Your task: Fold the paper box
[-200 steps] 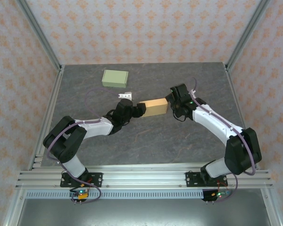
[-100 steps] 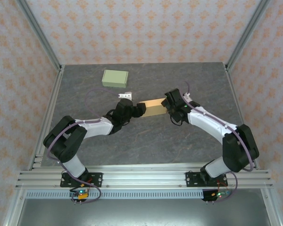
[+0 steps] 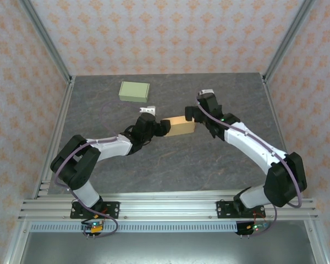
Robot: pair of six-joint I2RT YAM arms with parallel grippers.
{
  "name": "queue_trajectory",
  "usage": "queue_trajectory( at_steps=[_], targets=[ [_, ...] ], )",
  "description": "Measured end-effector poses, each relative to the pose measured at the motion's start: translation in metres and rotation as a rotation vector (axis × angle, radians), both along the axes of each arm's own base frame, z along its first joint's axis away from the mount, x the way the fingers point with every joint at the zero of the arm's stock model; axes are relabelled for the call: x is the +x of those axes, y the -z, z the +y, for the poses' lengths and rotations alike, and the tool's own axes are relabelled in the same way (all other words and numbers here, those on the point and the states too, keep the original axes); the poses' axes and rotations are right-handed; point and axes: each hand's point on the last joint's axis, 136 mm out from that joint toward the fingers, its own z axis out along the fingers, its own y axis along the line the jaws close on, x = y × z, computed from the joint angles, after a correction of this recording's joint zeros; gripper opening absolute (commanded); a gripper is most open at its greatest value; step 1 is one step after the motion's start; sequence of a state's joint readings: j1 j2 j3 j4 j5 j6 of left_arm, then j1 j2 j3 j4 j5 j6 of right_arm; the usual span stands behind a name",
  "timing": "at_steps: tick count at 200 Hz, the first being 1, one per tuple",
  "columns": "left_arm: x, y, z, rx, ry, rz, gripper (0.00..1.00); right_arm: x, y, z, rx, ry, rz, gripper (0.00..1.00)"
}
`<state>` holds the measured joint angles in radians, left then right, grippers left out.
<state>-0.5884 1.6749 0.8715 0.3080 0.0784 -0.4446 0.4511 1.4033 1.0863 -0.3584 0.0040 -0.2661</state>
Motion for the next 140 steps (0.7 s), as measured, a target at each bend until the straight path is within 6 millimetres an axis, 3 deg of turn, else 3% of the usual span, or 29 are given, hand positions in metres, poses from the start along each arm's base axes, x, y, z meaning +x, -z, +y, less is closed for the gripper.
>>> queue_trajectory(
  at_steps=[21, 51, 64, 102, 140],
  targets=[
    [0.003, -0.001, -0.006, 0.027, 0.042, -0.003, 0.73, -0.005, 0.01, -0.005, -0.123, -0.195, 0.031, 0.99],
    [0.007, -0.002, -0.014, 0.047, 0.09, -0.012, 0.71, -0.039, 0.026, 0.029, -0.182, -0.619, 0.098, 0.99],
    [0.007, -0.002, -0.017, 0.049, 0.106, -0.013, 0.71, -0.044, 0.028, 0.042, -0.185, -0.739, 0.114, 0.99],
    [0.007, -0.001, -0.018, 0.045, 0.124, -0.002, 0.71, -0.021, 0.03, 0.062, -0.253, -0.924, 0.1, 0.99],
    [0.009, -0.001, -0.021, 0.03, 0.133, 0.018, 0.73, 0.001, 0.048, 0.073, -0.308, -1.03, 0.137, 0.99]
  ],
)
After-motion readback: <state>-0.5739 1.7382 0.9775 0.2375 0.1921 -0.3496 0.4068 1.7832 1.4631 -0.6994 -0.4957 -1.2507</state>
